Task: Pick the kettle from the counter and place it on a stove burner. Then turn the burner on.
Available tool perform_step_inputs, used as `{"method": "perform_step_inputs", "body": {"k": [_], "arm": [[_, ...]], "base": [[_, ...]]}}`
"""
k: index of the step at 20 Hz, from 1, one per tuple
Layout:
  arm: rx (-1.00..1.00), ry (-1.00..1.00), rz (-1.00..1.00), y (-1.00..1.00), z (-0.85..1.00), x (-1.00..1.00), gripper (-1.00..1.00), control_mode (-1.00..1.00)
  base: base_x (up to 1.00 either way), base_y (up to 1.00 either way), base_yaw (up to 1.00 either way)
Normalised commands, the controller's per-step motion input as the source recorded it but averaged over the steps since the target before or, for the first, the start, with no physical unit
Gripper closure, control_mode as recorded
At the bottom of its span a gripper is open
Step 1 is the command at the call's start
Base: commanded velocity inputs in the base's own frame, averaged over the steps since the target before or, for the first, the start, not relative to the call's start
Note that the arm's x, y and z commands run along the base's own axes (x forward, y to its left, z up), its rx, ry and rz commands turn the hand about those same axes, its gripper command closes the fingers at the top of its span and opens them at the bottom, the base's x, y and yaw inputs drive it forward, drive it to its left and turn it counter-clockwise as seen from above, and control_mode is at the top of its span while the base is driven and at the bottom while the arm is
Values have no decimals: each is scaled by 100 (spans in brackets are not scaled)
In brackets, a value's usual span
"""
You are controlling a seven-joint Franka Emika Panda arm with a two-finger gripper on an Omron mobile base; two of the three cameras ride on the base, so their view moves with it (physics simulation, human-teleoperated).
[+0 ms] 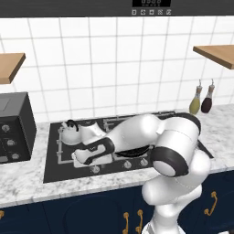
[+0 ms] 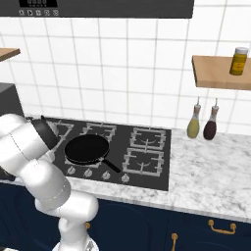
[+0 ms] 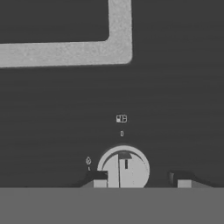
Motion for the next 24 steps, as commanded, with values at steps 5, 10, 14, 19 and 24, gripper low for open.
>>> {"method": "perform_step_inputs", "body": {"k": [5,10,14,19,24], "arm": [[0,3,0,0,-57,0,-100,-100],[0,1,0,0,-59,0,100,-100],[0,-1,0,0,-32,0,100,-100],[0,-1,6,0,-38,0,100,-100],[0,0,29,0,-81,-1,100,-100]], "base": [[0,0,0],[0,0,0],[0,0,0],[0,0,0],[0,0,0]]}}
